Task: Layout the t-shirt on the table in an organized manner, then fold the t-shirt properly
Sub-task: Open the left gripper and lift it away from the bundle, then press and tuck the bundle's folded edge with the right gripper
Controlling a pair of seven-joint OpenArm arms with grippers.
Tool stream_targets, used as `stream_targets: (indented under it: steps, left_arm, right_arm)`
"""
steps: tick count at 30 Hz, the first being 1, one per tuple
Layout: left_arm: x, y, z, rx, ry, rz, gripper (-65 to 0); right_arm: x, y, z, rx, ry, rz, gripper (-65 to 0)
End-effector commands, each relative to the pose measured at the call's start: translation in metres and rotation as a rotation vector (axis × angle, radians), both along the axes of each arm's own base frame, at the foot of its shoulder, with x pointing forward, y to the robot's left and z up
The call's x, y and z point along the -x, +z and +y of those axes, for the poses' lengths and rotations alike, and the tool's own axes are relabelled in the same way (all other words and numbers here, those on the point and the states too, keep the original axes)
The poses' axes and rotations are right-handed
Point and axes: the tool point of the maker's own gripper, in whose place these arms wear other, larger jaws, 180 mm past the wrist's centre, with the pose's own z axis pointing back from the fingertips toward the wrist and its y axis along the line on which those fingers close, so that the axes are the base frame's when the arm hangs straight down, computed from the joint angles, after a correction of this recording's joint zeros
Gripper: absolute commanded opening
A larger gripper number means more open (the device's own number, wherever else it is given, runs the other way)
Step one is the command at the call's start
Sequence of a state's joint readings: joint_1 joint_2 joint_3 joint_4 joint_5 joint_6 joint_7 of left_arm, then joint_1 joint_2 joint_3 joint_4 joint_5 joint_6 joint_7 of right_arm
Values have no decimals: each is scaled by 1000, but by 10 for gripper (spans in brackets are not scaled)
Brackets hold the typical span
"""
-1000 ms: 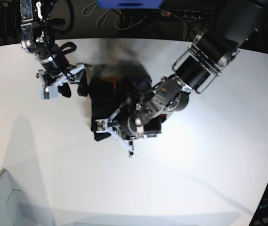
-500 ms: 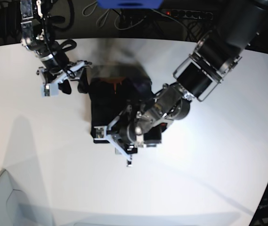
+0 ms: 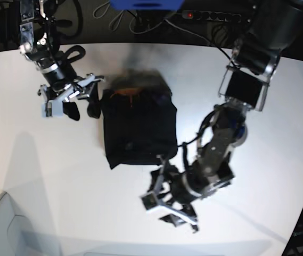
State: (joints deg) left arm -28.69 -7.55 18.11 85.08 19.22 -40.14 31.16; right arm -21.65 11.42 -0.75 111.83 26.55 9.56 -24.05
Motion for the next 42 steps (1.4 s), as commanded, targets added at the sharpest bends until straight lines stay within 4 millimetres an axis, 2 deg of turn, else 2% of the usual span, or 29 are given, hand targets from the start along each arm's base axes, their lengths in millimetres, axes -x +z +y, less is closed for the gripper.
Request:
stream_targets:
  steps: [1,3,5,9,11,12,15,20,25,30,34,35,38,40,42]
  left_arm:
    - [-1,10,20,19,45,-30,-283]
    - [4,12,64,42,145,-46,-283]
    - [17,2,111,42,249,-36,-283]
    - [48,-16,187,28,423,-4,-283]
    - [62,-24,211,25,488,14,-283]
    - [70,-27,223,23,520,20,-283]
    - [91,-33,251,15,598,32,-283]
    - [119,-40,281,-6,679,52,-283]
    - [138,-51,296,-19,726,85,-283]
    - [151,-62,300,-31,739,121,-283]
    - [159,-69,300,-40,739,144,-283]
    - [160,-71,300,-42,739,149,-283]
    - [160,-71,300,-41,739,149,-283]
    - [160,-71,299,-39,739,149,-283]
    - [160,-70,299,-39,738,146,-283]
  right_arm:
    - [-4,19,5,-19,14,-66,-298]
    - [-2,23,24,-58,42,-70,-341]
    - [1,22,48,-99,83,-62,-419]
    - [5,16,102,-173,199,-35,-581]
    - [5,6,120,-189,237,-7,-645]
    - [3,2,128,-195,252,2,-650]
    - [-6,-13,134,-187,263,32,-650]
    - [-11,-21,133,-177,261,47,-650]
    - [-14,-45,131,-159,254,102,-650]
    - [-18,-72,124,-149,225,142,-650]
    - [-17,-83,120,-154,199,143,-650]
    - [-17,-81,120,-158,198,138,-650]
    - [-20,-56,122,-170,208,75,-650]
    - [-21,-30,122,-184,211,10,-650]
    - [-24,-11,113,-171,208,-43,-650]
